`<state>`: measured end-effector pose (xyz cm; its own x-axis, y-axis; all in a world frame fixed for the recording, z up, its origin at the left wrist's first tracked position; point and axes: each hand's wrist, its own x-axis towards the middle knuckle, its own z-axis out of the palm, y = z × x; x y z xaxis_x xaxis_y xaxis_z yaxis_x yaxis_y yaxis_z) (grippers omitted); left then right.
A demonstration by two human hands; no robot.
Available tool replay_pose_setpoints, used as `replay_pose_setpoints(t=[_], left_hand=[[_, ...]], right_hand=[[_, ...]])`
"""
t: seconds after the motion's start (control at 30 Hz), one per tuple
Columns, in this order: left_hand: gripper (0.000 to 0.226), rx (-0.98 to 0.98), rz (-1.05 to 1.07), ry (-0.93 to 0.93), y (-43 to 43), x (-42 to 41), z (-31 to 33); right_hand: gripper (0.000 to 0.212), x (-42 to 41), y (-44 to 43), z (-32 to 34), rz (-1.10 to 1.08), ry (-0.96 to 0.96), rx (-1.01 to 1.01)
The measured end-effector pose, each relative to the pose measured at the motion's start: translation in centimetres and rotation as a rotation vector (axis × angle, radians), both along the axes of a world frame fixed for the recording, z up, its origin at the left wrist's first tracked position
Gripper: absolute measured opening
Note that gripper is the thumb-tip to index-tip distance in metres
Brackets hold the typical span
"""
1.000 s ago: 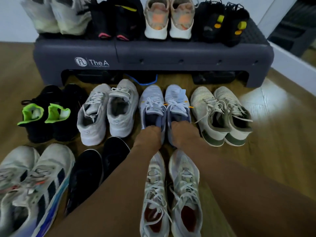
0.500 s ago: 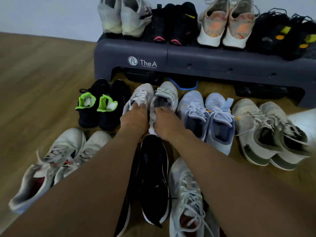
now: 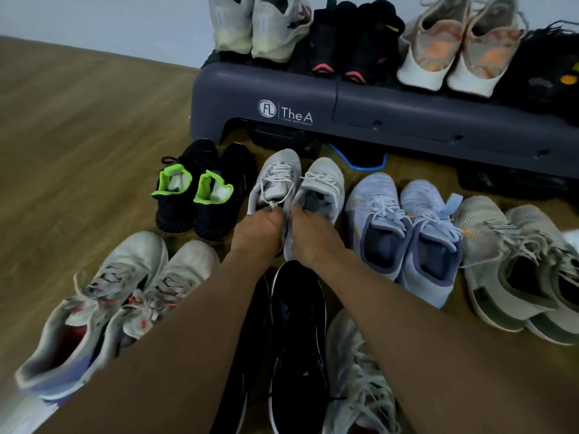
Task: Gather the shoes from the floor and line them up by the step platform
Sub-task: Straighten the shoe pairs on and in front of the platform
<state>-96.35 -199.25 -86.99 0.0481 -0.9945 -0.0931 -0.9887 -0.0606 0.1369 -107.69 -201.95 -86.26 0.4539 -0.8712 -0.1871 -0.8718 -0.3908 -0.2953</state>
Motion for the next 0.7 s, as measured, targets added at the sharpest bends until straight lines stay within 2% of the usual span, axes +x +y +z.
replay_pose_setpoints(t=[0.17,0.4,0.53,0.7], left_hand=[[0.033,-0.059,-0.006,0.036,0.7,0.0,0.1],[0.034,0.056,0.064,0.129,1.3,0.0,1.3],[0.043,0.06,0.055,0.185,1.9,0.1,3.0],[0.034,0.027,0.167,0.173,2.2,3.0,6.5]], right_hand=[[0.041,-1.2,-0.3,0.8,0.034,-0.064,0.086],[0.043,-0.5,0.2,1.2,-0.003,-0.005,0.096],[0.045,0.4,0.5,3.5,-0.003,0.095,0.004],[0.041,3.0,1.7,6.6,0.084,-0.014,-0.11]])
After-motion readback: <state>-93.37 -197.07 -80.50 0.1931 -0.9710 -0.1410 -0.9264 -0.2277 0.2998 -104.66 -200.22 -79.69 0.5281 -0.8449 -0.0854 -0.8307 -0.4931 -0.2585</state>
